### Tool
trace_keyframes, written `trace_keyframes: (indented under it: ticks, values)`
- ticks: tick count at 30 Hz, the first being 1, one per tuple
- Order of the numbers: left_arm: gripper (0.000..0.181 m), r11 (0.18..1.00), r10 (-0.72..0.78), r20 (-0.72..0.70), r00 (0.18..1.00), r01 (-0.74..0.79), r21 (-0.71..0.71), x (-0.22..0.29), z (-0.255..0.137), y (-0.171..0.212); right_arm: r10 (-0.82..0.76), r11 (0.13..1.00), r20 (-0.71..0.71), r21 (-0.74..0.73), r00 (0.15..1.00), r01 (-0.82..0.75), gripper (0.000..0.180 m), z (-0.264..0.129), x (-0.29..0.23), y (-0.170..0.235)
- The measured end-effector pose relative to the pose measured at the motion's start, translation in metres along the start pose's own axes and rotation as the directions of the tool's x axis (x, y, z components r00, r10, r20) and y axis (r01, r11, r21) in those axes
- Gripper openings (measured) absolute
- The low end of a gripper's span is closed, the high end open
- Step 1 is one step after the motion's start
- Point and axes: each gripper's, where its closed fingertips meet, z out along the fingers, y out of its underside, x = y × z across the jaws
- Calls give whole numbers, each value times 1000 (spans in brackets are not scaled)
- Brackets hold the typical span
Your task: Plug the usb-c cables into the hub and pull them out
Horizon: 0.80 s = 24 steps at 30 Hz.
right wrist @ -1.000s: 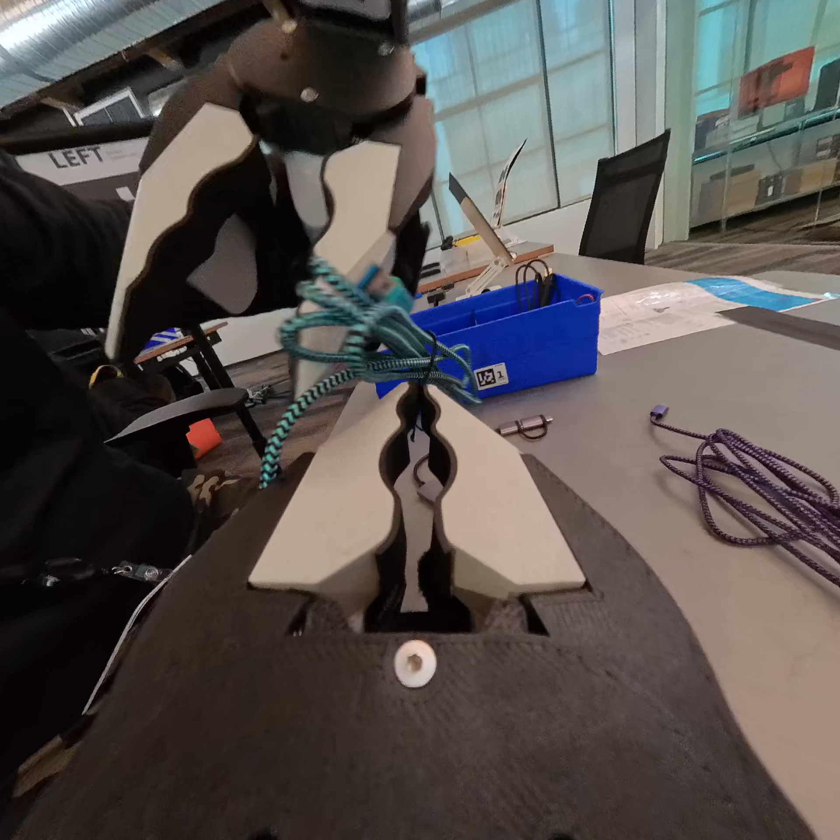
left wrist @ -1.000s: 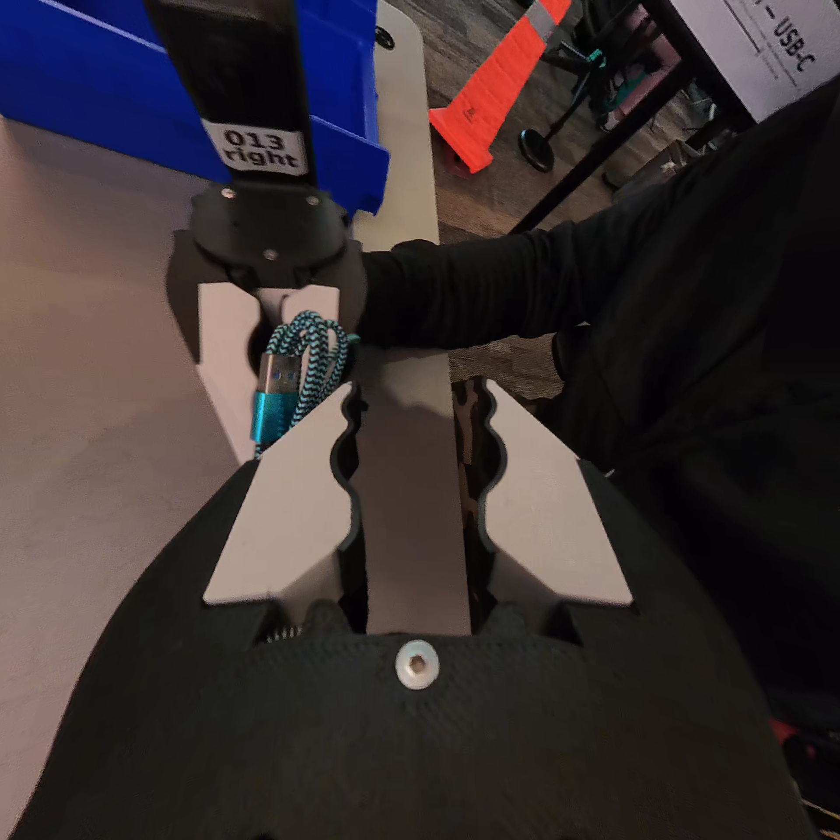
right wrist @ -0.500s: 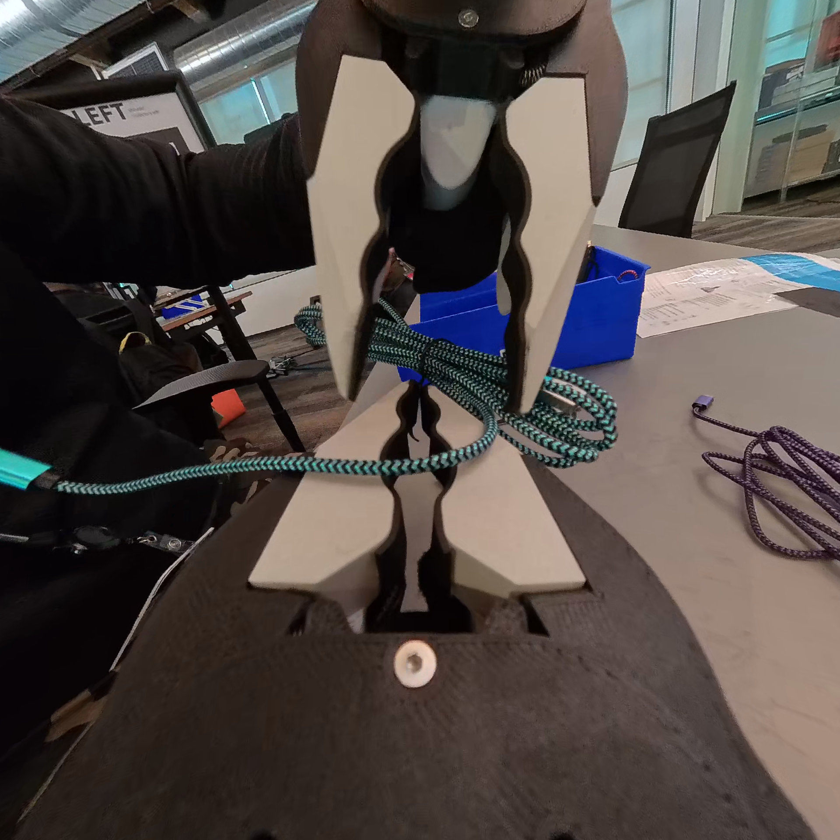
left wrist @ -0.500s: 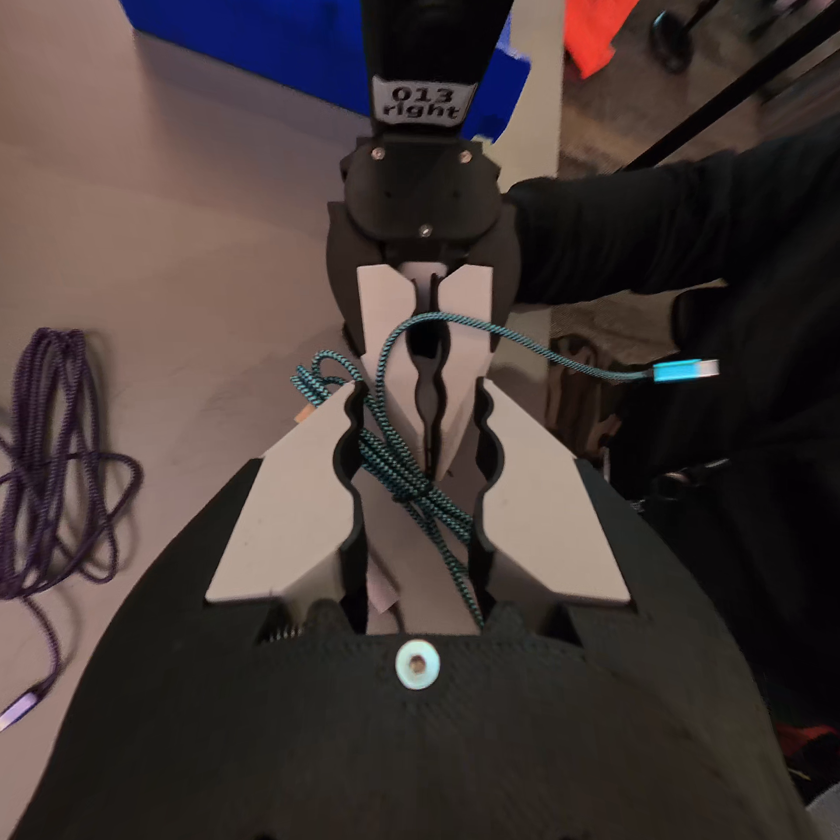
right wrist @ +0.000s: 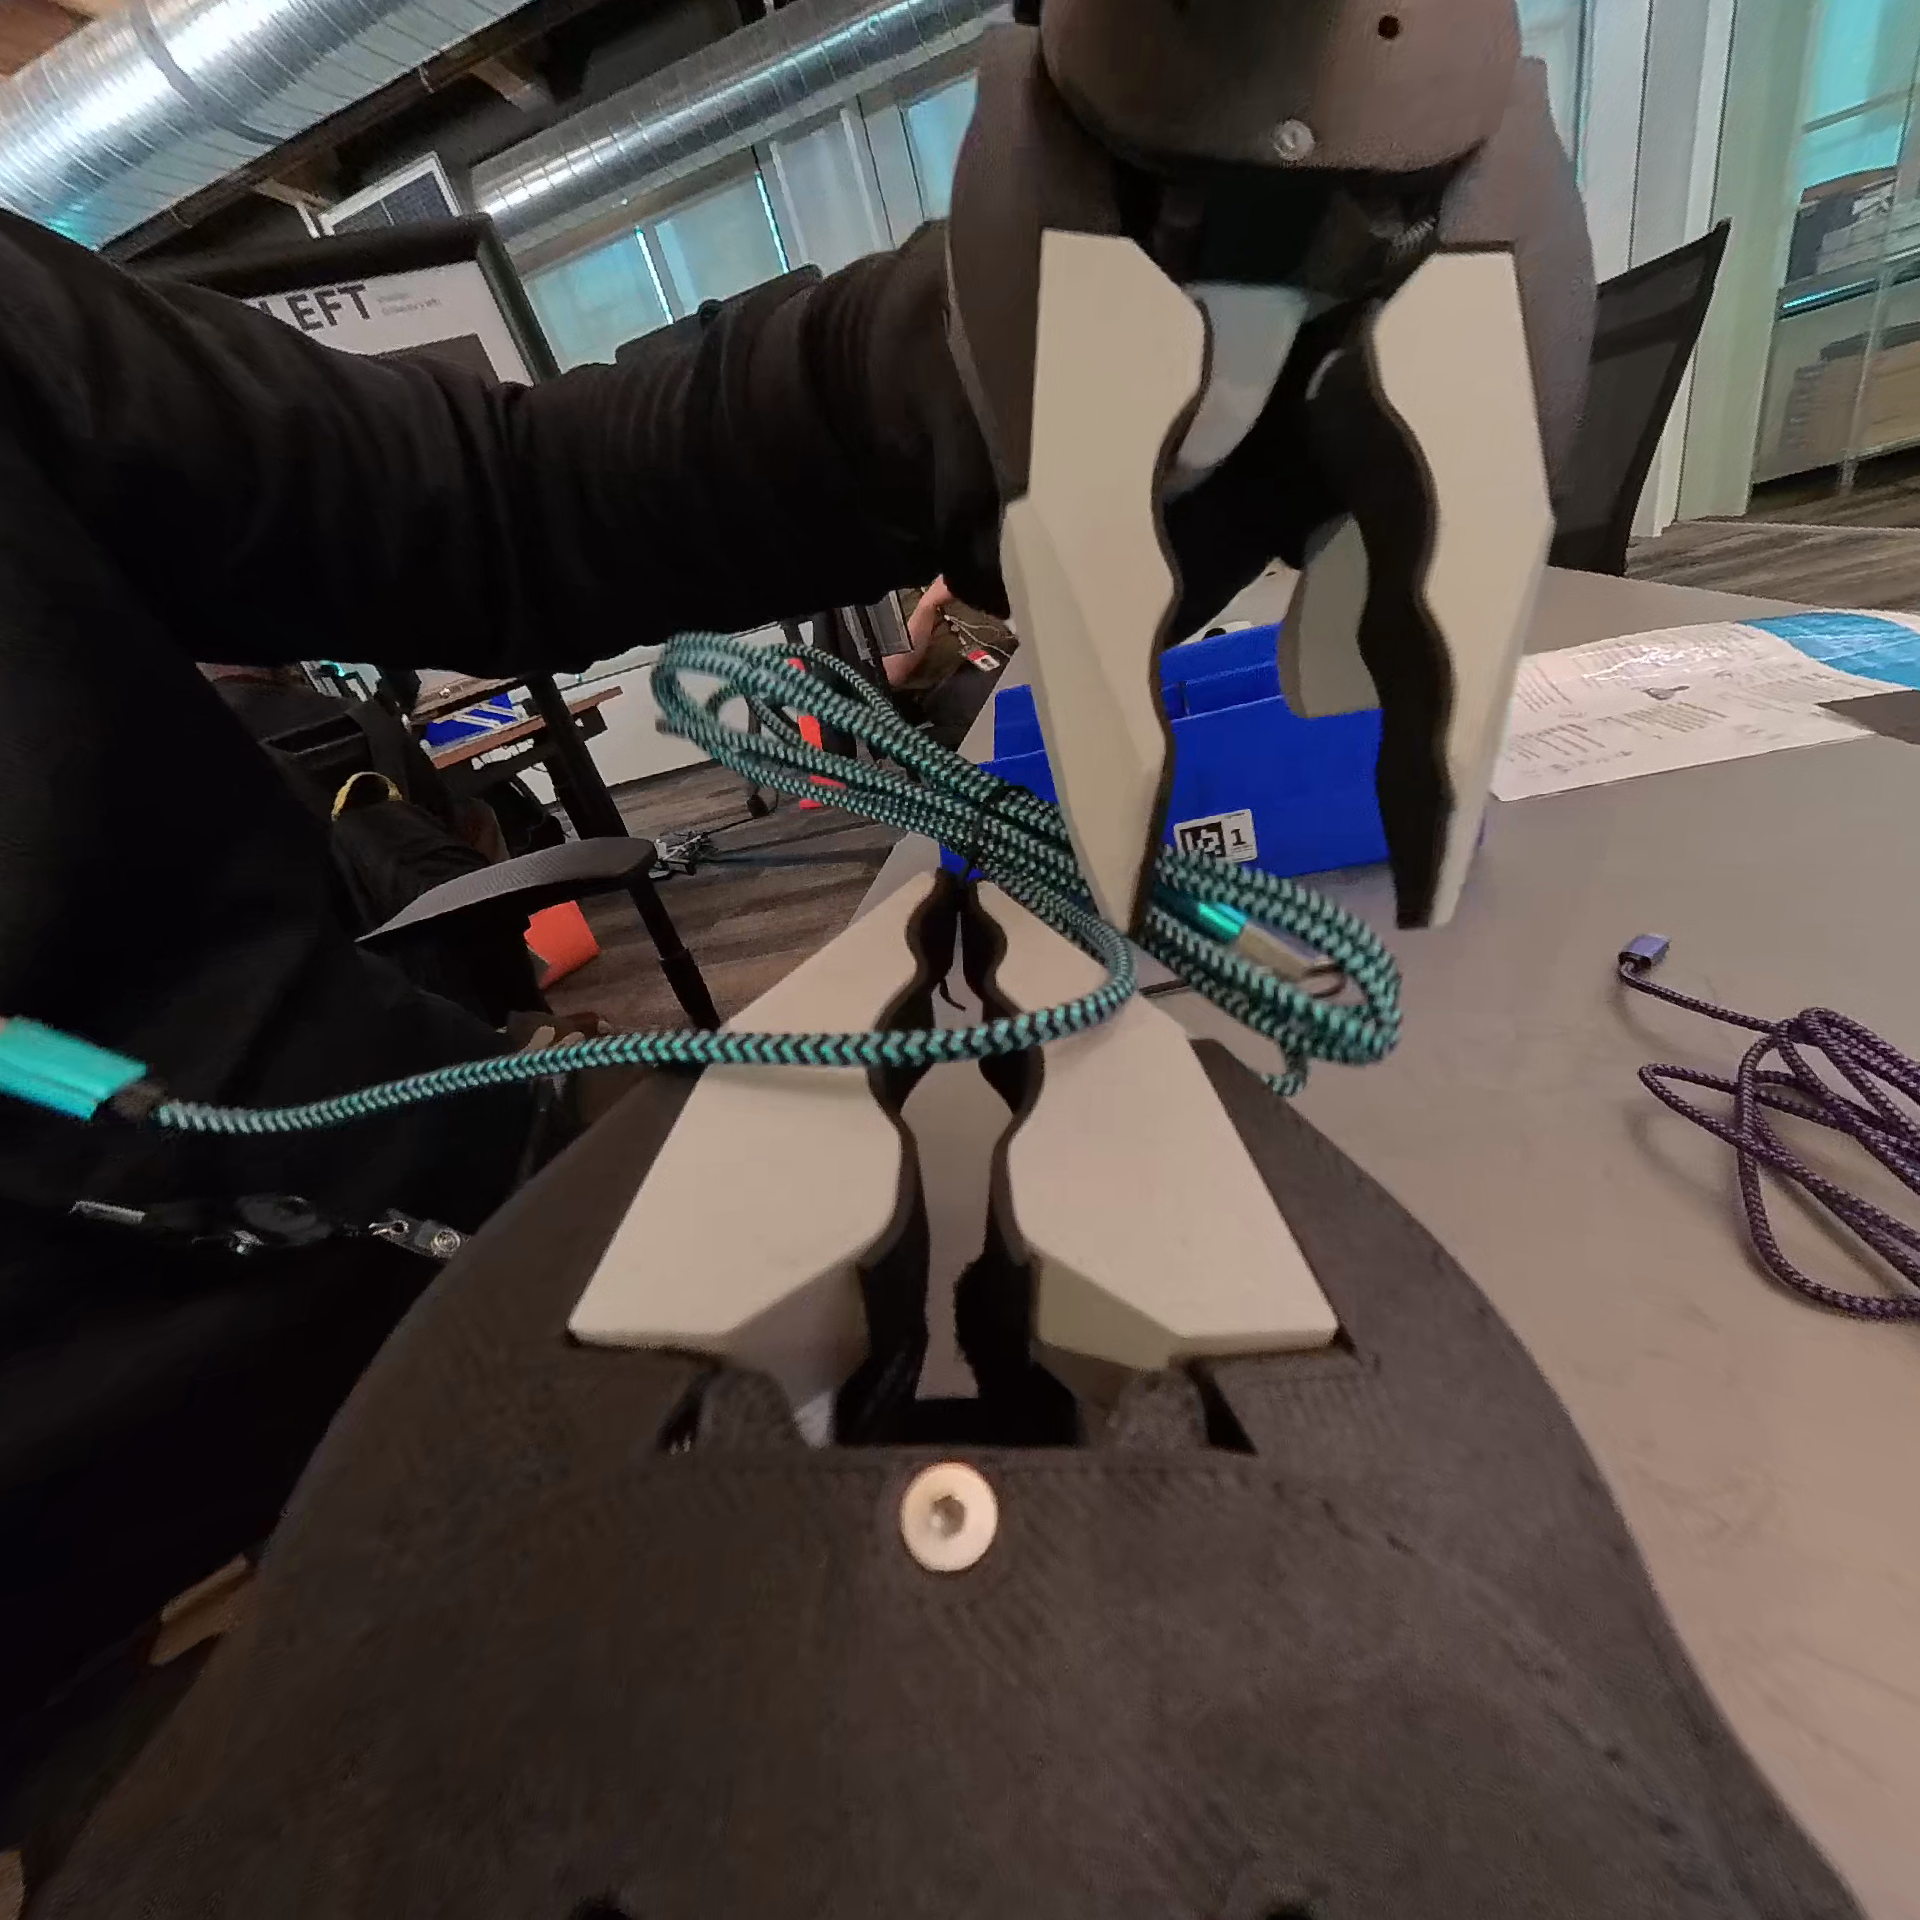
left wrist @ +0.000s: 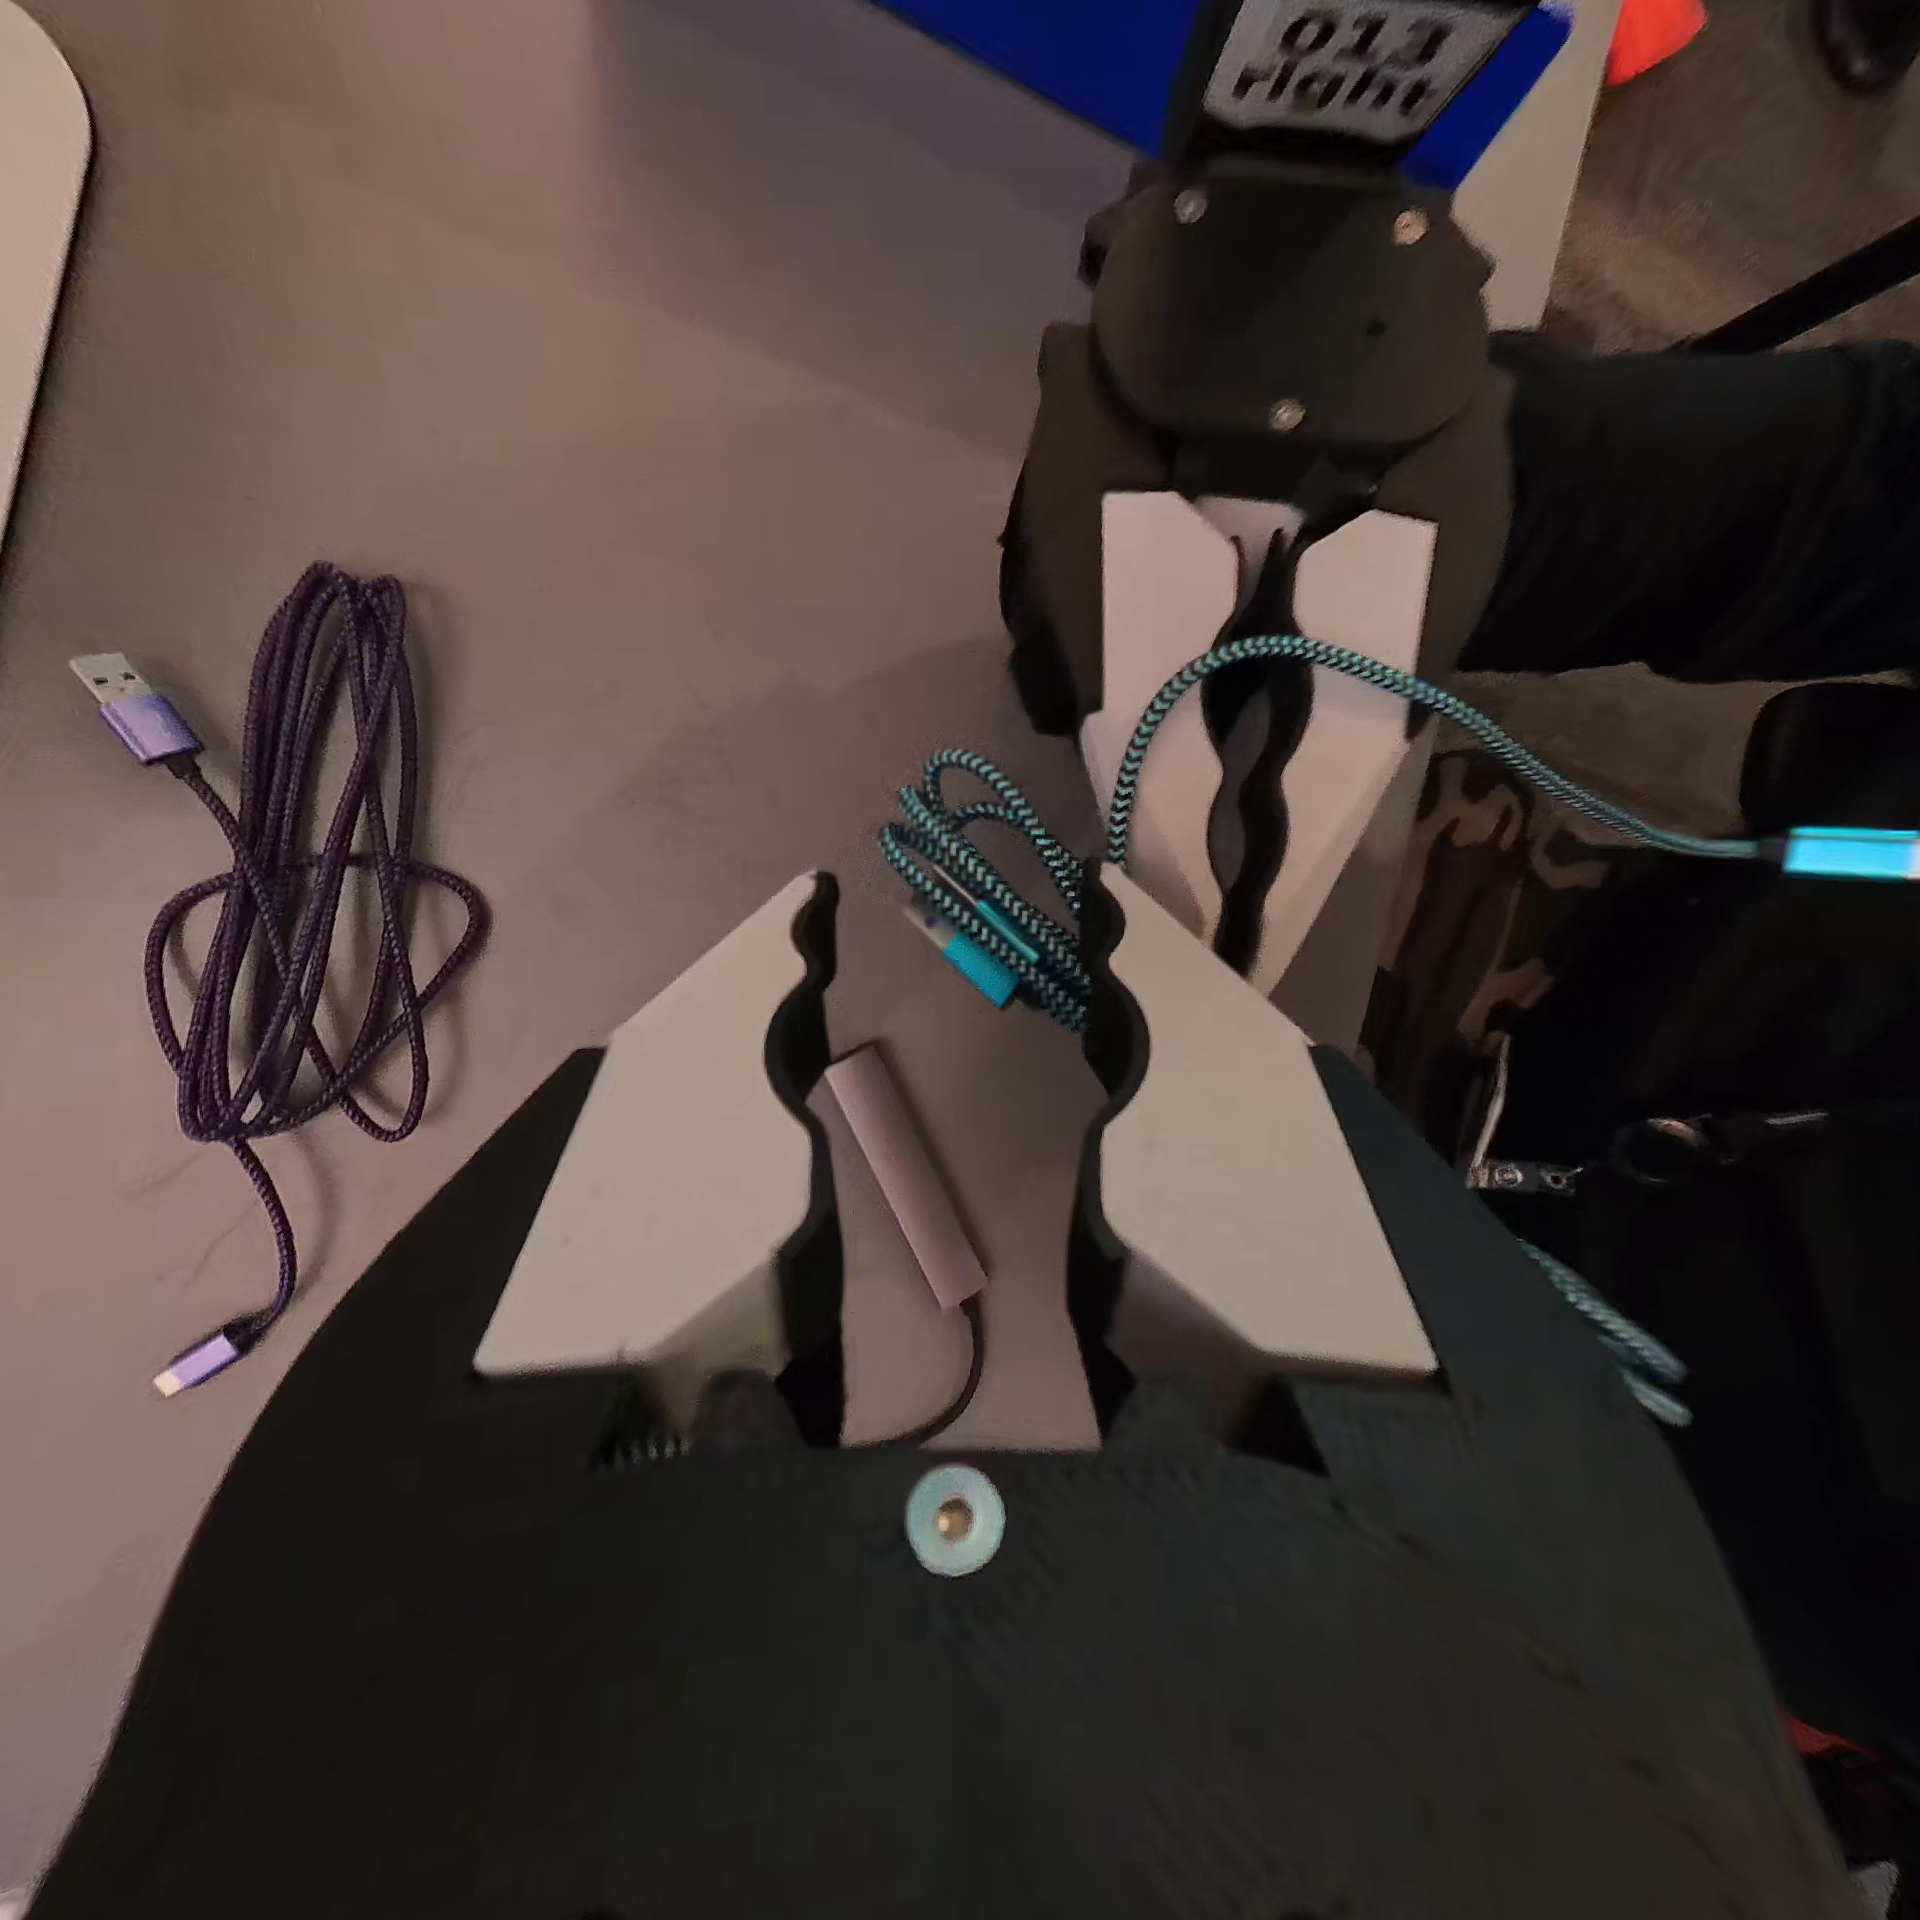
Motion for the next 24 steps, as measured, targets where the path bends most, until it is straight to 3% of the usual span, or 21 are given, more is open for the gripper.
trace_keyframes:
  ticks: [6, 10, 14, 20, 24]
  values:
    - [47, 997, -20, 36, 999, 22, -68, -10, 9, 13, -2, 1000, 8, -16, 1000, 2, 0, 2, 0, 4]
    - [34, 969, 43, 182, 982, 3, -247, -33, 13, 45, 3, 1000, 16, 24, 1000, -3, 0, -3, 0, -2]
    - [31, 948, 48, 112, 993, -10, -320, -21, 22, 66, 10, 998, -14, 64, 1000, -9, 0, -11, 6, -10]
    - [39, 970, 6, 14, 1000, -3, -242, -8, 30, 70, 23, 996, -61, 91, 998, -18, 0, -19, 16, -14]
    - [45, 981, 43, 40, 998, -34, -191, -5, 31, 66, 34, 996, -87, 88, 996, -26, 0, -19, 21, -12]
